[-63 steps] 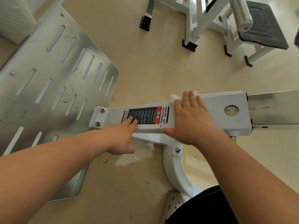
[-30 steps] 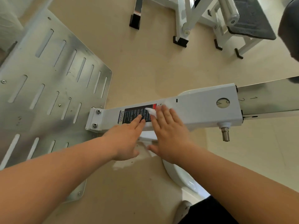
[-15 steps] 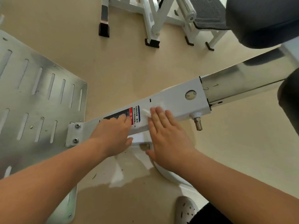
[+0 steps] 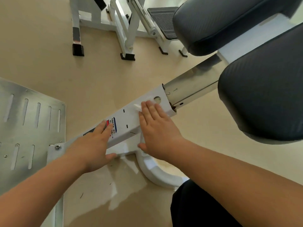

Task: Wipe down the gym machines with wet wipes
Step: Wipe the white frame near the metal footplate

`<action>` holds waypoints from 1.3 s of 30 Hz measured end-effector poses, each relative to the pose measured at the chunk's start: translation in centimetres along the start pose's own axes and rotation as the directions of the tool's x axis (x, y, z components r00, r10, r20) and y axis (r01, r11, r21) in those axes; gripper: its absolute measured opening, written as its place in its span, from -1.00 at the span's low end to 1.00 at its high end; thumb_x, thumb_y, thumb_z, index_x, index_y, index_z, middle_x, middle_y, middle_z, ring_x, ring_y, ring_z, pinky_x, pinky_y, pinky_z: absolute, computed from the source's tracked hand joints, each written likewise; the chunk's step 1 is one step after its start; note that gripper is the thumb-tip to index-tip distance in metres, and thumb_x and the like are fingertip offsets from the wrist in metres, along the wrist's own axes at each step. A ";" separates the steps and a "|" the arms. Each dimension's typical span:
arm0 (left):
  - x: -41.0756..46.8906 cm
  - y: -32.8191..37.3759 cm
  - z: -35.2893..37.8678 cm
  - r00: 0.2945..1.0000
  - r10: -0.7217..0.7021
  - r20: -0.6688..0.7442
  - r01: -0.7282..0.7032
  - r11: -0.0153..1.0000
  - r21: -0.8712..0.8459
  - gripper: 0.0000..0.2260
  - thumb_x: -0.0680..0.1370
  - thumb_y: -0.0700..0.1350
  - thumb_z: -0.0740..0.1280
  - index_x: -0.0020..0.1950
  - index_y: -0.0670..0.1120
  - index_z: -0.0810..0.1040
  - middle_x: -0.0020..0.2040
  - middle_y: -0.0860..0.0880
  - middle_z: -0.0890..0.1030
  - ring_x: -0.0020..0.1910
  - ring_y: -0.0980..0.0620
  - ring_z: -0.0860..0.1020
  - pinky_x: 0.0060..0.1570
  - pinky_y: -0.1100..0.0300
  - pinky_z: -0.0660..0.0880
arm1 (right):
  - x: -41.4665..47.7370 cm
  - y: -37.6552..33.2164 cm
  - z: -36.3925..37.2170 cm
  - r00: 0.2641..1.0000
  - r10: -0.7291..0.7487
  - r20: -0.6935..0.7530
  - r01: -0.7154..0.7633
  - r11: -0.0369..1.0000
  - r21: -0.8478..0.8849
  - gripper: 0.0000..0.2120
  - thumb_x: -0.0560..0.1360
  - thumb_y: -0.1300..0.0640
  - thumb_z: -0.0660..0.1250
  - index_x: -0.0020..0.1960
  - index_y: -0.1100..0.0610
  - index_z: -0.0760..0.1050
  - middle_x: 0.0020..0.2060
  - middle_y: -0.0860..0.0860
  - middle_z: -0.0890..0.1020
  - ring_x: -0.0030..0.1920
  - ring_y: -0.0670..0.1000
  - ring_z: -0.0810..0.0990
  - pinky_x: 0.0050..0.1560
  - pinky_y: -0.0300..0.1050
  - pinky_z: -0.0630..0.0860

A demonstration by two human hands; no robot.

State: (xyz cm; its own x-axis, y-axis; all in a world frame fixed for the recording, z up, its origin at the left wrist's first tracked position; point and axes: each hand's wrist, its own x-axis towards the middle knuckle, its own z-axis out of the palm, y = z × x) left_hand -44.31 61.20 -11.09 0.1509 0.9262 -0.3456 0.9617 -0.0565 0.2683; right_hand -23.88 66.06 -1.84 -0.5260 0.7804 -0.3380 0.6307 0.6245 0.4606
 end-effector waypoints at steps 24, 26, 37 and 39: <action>1.4 4.0 -1.3 1.000 -0.005 -0.008 0.002 0.939 -0.343 -0.26 0.52 0.28 0.34 0.54 -0.04 0.13 0.52 -0.02 0.16 0.35 -0.08 0.45 0.26 0.04 0.45 | 2.8 2.2 -1.8 0.990 -0.097 0.105 0.110 0.986 -0.127 -0.01 0.60 -0.39 0.08 0.63 0.29 -0.27 0.62 0.27 -0.25 0.63 0.25 -0.26 0.62 0.16 -0.23; 1.3 3.9 -1.1 1.000 -0.007 -0.006 0.004 0.944 -0.331 -0.27 0.51 0.29 0.34 0.52 -0.02 0.13 0.50 -0.01 0.16 0.27 -0.08 0.49 0.17 0.05 0.47 | 4.2 3.9 -3.1 0.994 0.059 0.097 -0.048 0.993 -0.112 0.12 0.52 -0.49 0.13 0.64 0.30 -0.26 0.62 0.29 -0.21 0.64 0.27 -0.21 0.63 0.17 -0.19; 2.5 4.6 -2.0 0.998 0.032 -0.052 -0.048 0.935 -0.351 -0.07 0.54 0.29 0.31 0.65 0.02 -0.23 0.65 -0.02 -0.17 0.59 -0.07 0.15 0.50 0.05 0.24 | -1.0 2.4 -0.9 0.998 -0.051 0.026 0.051 0.999 0.005 0.11 0.52 -0.53 -0.03 0.61 0.31 -0.33 0.60 0.28 -0.32 0.60 0.24 -0.39 0.59 0.15 -0.37; 2.9 5.0 -2.0 0.997 0.013 -0.073 -0.039 0.931 -0.363 -0.06 0.52 0.33 0.30 0.64 0.02 -0.22 0.64 -0.04 -0.15 0.59 -0.09 0.16 0.49 0.04 0.26 | 0.8 2.9 -1.5 1.000 -0.023 0.019 0.023 1.000 -0.016 0.08 0.54 -0.51 -0.03 0.62 0.30 -0.32 0.61 0.26 -0.29 0.62 0.22 -0.35 0.61 0.13 -0.32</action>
State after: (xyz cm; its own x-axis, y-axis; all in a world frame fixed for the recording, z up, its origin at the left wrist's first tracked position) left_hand -39.55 64.31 -8.97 0.1464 0.9502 -0.2753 0.8065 0.0465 0.5894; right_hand -23.28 68.44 0.43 -0.5292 0.7665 -0.3639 0.6090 0.6417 0.4662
